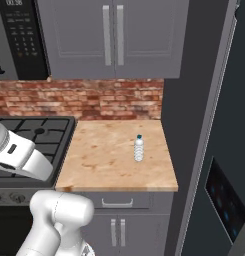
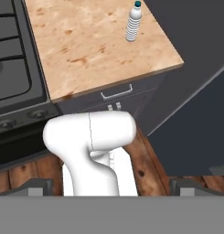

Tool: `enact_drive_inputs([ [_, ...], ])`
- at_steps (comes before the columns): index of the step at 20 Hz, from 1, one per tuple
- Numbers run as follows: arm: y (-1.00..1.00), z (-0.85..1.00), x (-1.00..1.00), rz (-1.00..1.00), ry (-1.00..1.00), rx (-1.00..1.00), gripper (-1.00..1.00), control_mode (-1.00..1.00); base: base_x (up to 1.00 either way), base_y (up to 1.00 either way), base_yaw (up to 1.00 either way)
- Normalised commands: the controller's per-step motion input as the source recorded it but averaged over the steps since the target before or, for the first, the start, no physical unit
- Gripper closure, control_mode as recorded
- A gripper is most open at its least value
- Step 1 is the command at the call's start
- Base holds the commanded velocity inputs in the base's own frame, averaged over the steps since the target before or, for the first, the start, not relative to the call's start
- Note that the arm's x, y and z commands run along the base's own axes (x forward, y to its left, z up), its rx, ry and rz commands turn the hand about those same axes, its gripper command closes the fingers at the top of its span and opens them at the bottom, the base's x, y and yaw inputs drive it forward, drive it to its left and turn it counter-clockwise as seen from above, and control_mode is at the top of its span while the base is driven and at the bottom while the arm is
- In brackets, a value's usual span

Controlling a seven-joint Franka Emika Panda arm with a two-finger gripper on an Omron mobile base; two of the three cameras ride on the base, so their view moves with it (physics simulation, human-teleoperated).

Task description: Take the bottled waters from the counter and place them in the freezer to freeze. Close the freezer door after placing the bottles.

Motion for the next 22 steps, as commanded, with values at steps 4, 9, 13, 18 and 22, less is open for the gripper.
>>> enact_drive_inputs([
  [4, -0.19, 0.00, 0.10, 0.06, 0.00, 0.05, -1.00, -1.00, 0.00, 0.00, 0.00],
  [9, -0.35, 0.00, 0.42, 0.17, 0.02, 0.11, -1.00, -1.00, 0.00, 0.00, 0.00],
  [13, -0.47, 0.00, 0.30, 0.17, 0.00, 0.12, -1.00, -1.00, 0.00, 0.00, 0.00],
  [18, -0.23, -0.15, 0.19, 0.11, -0.07, 0.03, -1.00, -1.00, 0.00, 0.00, 0.00],
  [22, -0.04, -0.25, 0.22, 0.01, -0.12, 0.00, -1.00, -1.00, 0.00, 0.00, 0.00],
])
